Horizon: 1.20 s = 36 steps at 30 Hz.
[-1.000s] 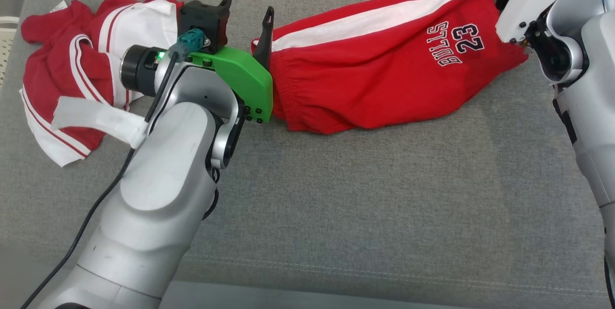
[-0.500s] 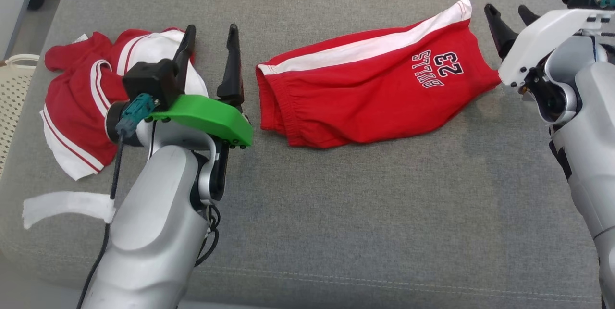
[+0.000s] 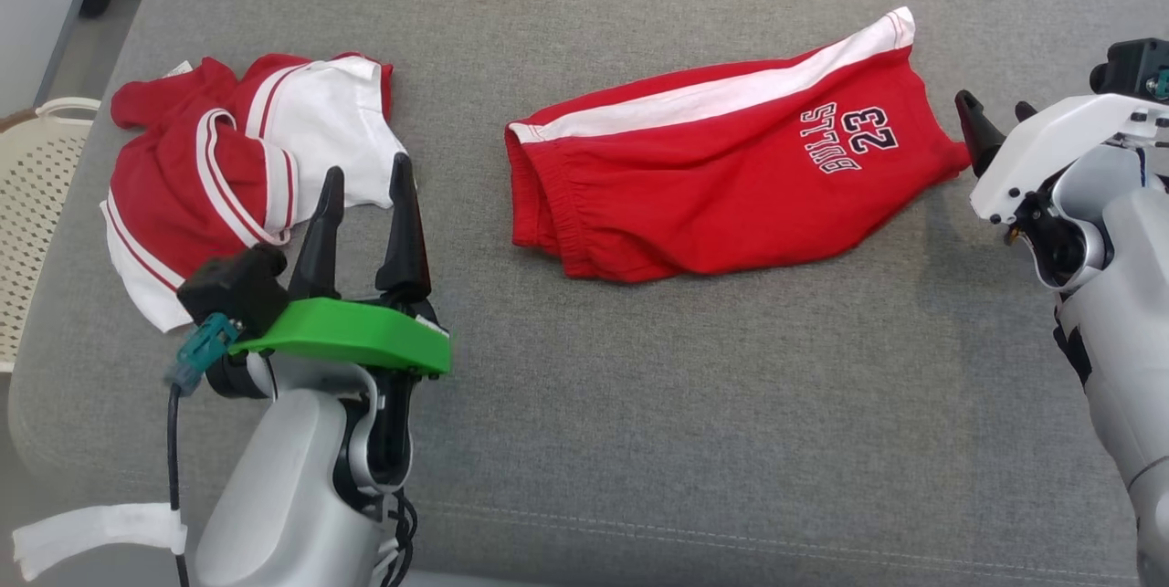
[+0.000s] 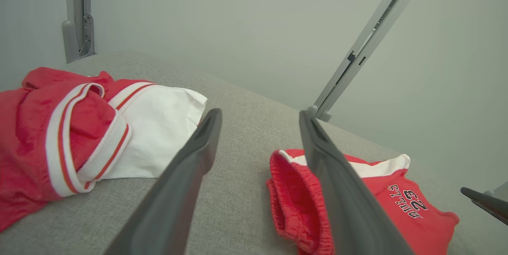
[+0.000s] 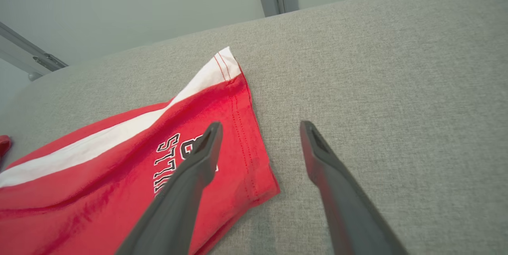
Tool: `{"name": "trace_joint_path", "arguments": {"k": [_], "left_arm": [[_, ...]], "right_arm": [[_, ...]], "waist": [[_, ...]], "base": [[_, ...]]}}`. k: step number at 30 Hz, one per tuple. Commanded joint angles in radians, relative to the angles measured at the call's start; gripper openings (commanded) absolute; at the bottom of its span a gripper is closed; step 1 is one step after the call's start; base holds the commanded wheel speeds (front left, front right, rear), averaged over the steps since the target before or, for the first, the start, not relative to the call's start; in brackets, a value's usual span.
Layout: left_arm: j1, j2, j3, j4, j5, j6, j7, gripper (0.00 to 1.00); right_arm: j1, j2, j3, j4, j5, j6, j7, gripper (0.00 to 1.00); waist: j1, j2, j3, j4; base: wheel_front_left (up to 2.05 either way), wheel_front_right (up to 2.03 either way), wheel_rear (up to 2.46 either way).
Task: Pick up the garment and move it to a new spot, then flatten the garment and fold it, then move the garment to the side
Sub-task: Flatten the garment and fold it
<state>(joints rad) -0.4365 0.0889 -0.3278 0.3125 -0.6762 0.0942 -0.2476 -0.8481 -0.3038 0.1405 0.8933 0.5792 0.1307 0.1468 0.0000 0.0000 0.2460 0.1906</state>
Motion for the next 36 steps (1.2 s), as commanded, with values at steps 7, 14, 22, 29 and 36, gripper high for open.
{"name": "trace_joint_path", "arguments": {"k": [7, 14, 22, 29, 36], "left_arm": [[0.11, 0.038, -0.018, -0.045, 0.019, -0.047, -0.009, 1.0], [0.186, 0.068, -0.037, -0.096, 0.035, -0.024, 0.002, 1.0], [0.194, 0.077, -0.048, -0.13, 0.042, -0.013, 0.018, 1.0], [0.196, 0.081, -0.054, -0.143, 0.045, -0.005, 0.023, 1.0], [0.201, 0.077, -0.059, -0.143, 0.039, 0.0, 0.025, 1.0]], "right_arm": [[0.01, 0.009, -0.031, 0.077, -0.014, 0.0, -0.018, 1.0], [-0.01, 0.02, -0.062, 0.152, -0.003, 0.0, 0.0, 1.0], [-0.03, 0.029, -0.098, 0.223, -0.004, 0.0, 0.01, 0.8], [-0.057, 0.031, -0.111, 0.272, -0.018, 0.0, 0.008, 0.32], [-0.065, 0.031, -0.097, 0.311, -0.05, 0.0, 0.013, 0.0]], "waist": [[0.0, 0.0, 0.016, 0.022], [0.0, 0.0, 0.019, 0.037], [0.0, 0.0, 0.023, 0.053], [0.0, 0.0, 0.035, 0.072], [0.0, 0.0, 0.032, 0.077]], "base": [[0.0, 0.0, 0.0], [0.0, 0.0, 0.0], [0.0, 0.0, 0.0], [0.0, 0.0, 0.0], [0.0, 0.0, 0.0]]}}
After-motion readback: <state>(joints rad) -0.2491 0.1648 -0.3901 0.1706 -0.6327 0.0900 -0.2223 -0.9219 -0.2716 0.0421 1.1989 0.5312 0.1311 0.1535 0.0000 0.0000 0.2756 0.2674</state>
